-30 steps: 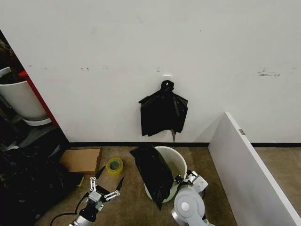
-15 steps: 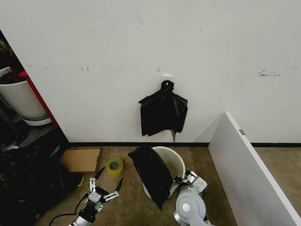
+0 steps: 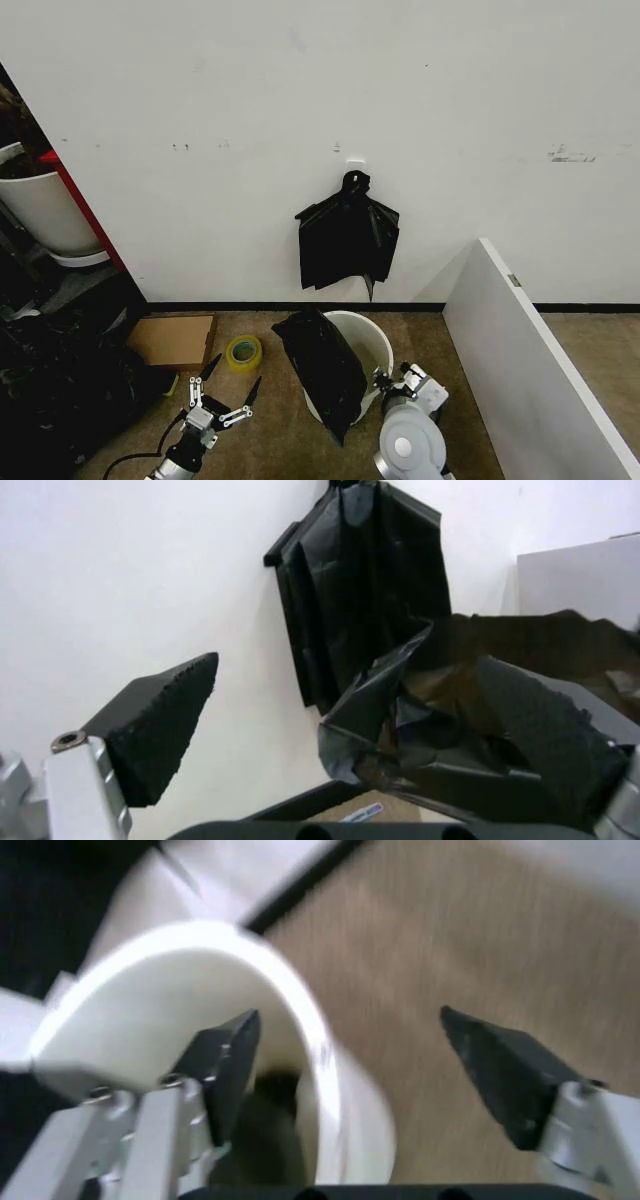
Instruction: Place the garbage bag over the trash bin.
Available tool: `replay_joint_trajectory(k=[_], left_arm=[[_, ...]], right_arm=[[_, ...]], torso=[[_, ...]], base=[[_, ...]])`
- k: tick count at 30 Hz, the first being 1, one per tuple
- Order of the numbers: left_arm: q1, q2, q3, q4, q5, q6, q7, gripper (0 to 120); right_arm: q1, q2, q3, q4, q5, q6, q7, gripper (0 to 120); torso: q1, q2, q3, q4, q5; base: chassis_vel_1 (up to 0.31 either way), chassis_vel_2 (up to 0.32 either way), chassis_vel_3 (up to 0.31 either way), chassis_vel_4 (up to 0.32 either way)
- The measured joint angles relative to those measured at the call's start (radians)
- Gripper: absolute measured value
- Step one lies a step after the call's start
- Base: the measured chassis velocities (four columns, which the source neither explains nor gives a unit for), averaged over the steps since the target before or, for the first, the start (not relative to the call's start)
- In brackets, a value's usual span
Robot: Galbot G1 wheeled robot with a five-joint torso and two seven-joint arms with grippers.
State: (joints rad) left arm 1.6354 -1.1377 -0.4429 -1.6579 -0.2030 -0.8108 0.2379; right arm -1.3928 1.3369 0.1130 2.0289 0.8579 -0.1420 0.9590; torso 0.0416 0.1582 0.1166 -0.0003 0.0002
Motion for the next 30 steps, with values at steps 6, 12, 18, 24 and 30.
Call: replay_joint_trajectory(k=[6, 12, 18, 24, 30], left_arm=[[0.014, 0.011, 0.015, -0.052, -0.085, 0.071, 0.019, 100], [0.025, 0.034, 0.038, -0.191, -0.262, 0.274, -0.061, 100], [-0.027, 0.098, 0.091, -0.351, -0.459, 0.620, -0.268, 100], [-0.135, 0.163, 0.123, -0.421, -0.650, 0.922, -0.304, 100], [-0.252, 0.148, 0.163, -0.404, -0.828, 1.172, -0.380, 100]], right_arm=[[-0.019, -0.118, 0.006, -0.018, -0.319, 0.073, -0.277, 94], [-0.039, -0.203, 0.056, -0.092, -0.781, 0.286, -0.766, 100], [-0.004, -0.199, 0.059, -0.132, -0.953, 0.362, -0.892, 100], [-0.006, -0.196, 0.074, -0.154, -0.997, 0.400, -0.894, 100], [-0.010, -0.187, 0.085, -0.156, -0.991, 0.409, -0.872, 100]], torso=[[0.000, 0.000, 0.000, 0.0001, -0.0001], [0.000, 0.000, 0.000, 0.0000, -0.0001], [0.000, 0.000, 0.000, 0.0004, -0.0002], [0.000, 0.000, 0.000, -0.0001, -0.0001], [0.000, 0.000, 0.000, -0.0001, -0.0001]], base=[[0.000, 0.000, 0.000, 0.000], [0.000, 0.000, 0.000, 0.000], [0.000, 0.000, 0.000, 0.000], [0.000, 0.000, 0.000, 0.000], [0.000, 0.000, 0.000, 0.000]])
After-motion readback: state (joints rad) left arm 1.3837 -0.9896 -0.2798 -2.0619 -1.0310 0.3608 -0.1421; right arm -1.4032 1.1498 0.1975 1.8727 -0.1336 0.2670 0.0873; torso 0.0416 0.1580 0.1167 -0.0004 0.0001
